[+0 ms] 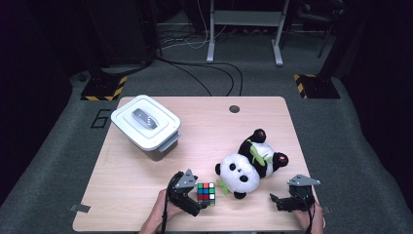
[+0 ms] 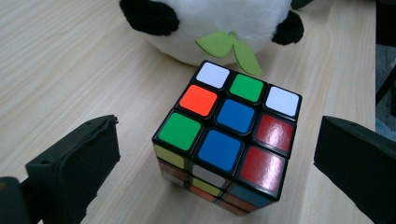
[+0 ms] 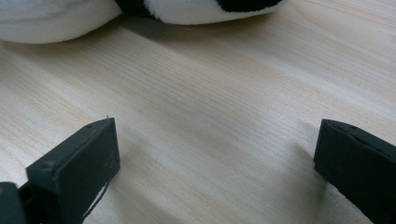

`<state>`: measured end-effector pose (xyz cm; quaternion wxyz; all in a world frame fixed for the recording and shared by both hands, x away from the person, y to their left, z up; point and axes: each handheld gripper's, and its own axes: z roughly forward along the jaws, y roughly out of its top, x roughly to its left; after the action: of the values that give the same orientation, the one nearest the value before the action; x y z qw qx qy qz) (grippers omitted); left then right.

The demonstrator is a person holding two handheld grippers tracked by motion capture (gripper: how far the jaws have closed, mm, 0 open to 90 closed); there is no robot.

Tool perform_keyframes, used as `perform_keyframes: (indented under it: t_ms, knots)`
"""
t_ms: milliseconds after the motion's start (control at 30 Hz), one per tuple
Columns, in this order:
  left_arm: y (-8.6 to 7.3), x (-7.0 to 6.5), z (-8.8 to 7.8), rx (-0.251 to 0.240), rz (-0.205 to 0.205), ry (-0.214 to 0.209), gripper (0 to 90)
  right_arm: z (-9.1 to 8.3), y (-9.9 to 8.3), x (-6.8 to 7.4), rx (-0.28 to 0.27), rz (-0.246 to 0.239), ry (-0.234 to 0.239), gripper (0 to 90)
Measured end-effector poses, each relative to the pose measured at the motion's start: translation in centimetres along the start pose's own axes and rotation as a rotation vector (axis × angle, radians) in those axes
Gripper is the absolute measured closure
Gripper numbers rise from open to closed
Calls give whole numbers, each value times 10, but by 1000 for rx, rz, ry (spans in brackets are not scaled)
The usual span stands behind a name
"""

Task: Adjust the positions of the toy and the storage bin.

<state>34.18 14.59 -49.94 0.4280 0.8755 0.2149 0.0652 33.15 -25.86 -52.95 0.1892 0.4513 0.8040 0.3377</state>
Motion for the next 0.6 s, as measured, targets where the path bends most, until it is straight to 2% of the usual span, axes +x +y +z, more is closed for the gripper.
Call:
perform_keyframes:
  t_ms: [67,100,133,267,300,367,467,600]
  knots:
    - [-1,0,3,-5,6,5,101,0,0,0,0,0,-2,0]
    - [-1,0,3,-2,7,0,101,0,0,0,0,0,-2,0]
    - [-1,1,4,-10,8,-5,146,0,0,0,1,0,-1,0]
    - [-4,1,7,-19,19,-19,168,0,0,0,0,1,2,0]
    - [-4,0,7,-21,23,-27,208,0,0,0,2,0,3,0]
    - [-6,-2,8,-17,38,-22,220,0,0,0,0,0,2,0]
    - [-9,-5,7,-27,55,-2,335,0,0,0,1,-1,1,0]
    - [-13,-8,5,-44,57,6,340,0,0,0,-1,0,1,0]
